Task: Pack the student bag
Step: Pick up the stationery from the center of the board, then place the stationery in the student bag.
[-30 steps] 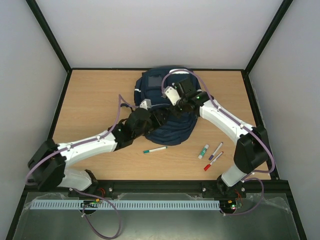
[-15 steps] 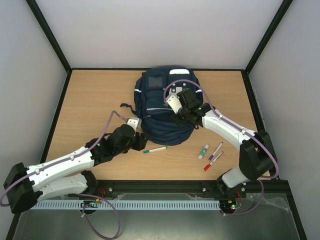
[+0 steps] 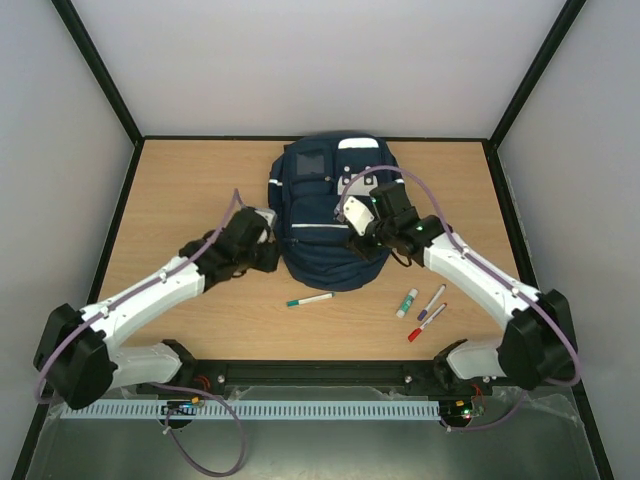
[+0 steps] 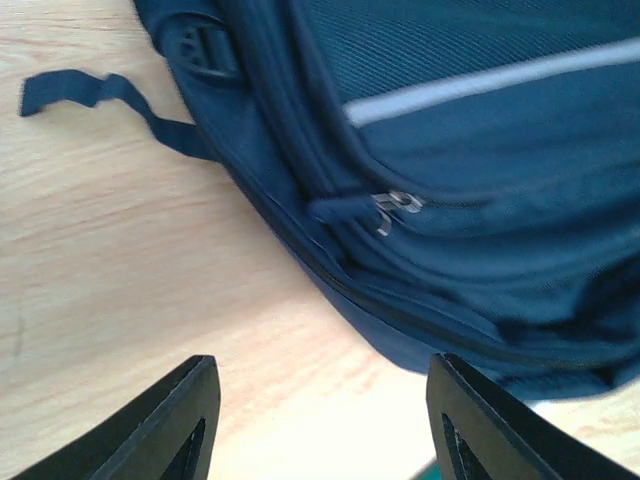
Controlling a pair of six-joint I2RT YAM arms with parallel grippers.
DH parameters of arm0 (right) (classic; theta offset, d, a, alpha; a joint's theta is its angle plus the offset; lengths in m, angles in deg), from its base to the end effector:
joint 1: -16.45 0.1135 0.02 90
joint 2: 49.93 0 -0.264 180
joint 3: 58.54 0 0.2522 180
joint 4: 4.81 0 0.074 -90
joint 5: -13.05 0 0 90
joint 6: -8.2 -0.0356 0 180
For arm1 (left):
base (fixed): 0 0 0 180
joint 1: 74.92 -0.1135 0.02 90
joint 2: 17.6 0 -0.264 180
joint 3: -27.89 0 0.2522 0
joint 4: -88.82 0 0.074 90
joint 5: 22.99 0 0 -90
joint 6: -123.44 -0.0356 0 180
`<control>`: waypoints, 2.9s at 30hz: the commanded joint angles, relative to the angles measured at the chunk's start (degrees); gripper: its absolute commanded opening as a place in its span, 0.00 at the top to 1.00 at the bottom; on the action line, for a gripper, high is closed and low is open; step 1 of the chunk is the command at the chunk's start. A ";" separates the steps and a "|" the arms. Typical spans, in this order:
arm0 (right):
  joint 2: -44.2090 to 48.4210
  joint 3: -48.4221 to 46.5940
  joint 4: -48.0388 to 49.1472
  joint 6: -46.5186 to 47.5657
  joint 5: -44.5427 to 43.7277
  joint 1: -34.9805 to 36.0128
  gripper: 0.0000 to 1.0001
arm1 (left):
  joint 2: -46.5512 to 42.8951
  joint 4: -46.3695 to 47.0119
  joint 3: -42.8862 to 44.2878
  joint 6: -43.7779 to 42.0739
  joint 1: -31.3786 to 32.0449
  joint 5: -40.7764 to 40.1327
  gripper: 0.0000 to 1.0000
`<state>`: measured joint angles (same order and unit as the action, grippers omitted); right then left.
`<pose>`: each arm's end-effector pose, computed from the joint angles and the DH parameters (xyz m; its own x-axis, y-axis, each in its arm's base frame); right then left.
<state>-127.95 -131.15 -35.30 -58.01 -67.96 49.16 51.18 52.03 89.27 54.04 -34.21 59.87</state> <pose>0.2534 0.1693 0.2840 -0.1932 -0.5976 -0.7782 -0.7849 0.5701 -0.2429 0.1946 -0.1616 0.2509 -0.6985 0.1405 -0.7017 0.3567 0.9184 -0.1712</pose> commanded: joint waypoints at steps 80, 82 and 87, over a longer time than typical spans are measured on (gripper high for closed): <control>13.42 5.14 -31.39 14.12 7.38 -14.49 0.99 | 19.07 11.51 11.76 -42.03 7.38 -8.95 0.38; 13.84 5.79 -30.04 12.96 8.16 -14.60 0.99 | 20.47 13.30 11.41 -43.91 7.86 -11.17 0.42; 13.36 5.98 -28.31 11.66 9.55 -14.60 0.99 | 24.43 16.37 12.10 -45.78 9.16 -11.04 0.46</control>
<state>-114.64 -125.99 -64.26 -44.70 -61.21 34.82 73.03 64.42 100.09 12.46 -26.23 51.83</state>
